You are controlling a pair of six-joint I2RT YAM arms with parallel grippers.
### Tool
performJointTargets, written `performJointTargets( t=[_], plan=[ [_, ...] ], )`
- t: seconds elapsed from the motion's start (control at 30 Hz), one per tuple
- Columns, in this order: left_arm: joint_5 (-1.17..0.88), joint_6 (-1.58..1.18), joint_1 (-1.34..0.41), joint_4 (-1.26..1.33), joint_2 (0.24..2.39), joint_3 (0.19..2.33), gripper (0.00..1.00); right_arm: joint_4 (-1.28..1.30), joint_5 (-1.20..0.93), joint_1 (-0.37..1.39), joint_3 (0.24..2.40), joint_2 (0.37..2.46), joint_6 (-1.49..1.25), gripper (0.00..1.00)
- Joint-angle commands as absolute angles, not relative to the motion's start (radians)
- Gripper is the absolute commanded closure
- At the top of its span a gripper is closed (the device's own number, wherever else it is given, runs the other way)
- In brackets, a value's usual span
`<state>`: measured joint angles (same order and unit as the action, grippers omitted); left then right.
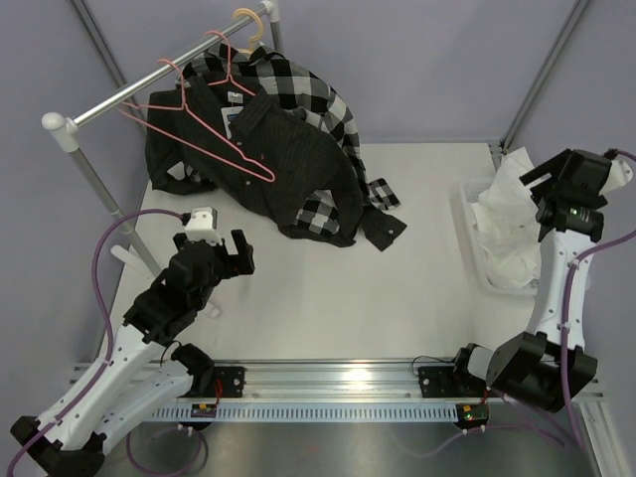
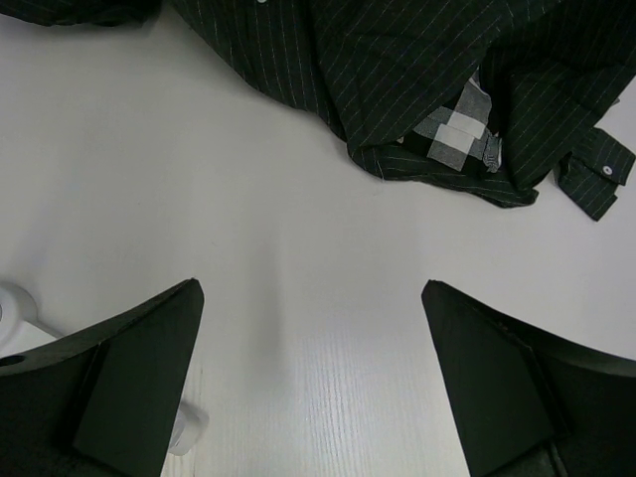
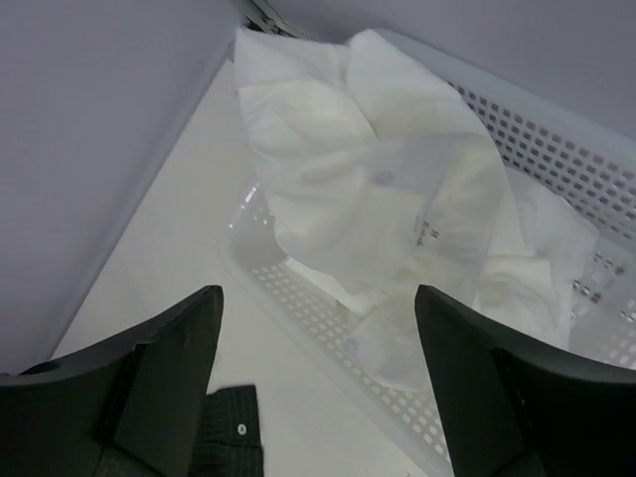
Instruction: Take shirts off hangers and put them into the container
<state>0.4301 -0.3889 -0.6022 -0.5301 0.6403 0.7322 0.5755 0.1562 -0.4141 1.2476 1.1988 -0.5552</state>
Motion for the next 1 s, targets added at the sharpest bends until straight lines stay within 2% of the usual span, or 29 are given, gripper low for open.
performJointTargets(
  t=[0.0,0.07,0.23,0.5,0.67,0.97],
  plan=[
    [0.420,-0.387,-0.598,-0.503,0.643,0.741,0.01,0.595,0.087,-0.411,1.380,1.348,-0.454,0.10],
    [0.425,-0.385,-0.600,-0.503,0.641,0.741,0.01,0.589,0.086,-0.411,1.449,1.440,-0.454,0.06],
    [0.425,-0.383,-0.598,-0.503,0.629,0.742,0.01,0.559,0.118,-0.411,1.572,1.615,-0.474,0.05],
    [0.397,-0.383,-0.600,-0.503,0.614,0.742,0.01,0.382,0.132,-0.413,1.701,1.741,-0.290,0.05],
    [0.399,-0.382,-0.600,-0.503,0.606,0.742,0.01,0.448,0.059,-0.413,1.874,1.888,-0.181,0.04],
    [0.410,-0.376,-0.595,-0.503,0.614,0.741,0.01,0.532,-0.055,-0.413,2.046,2.080,-0.132,0.04]
  ],
)
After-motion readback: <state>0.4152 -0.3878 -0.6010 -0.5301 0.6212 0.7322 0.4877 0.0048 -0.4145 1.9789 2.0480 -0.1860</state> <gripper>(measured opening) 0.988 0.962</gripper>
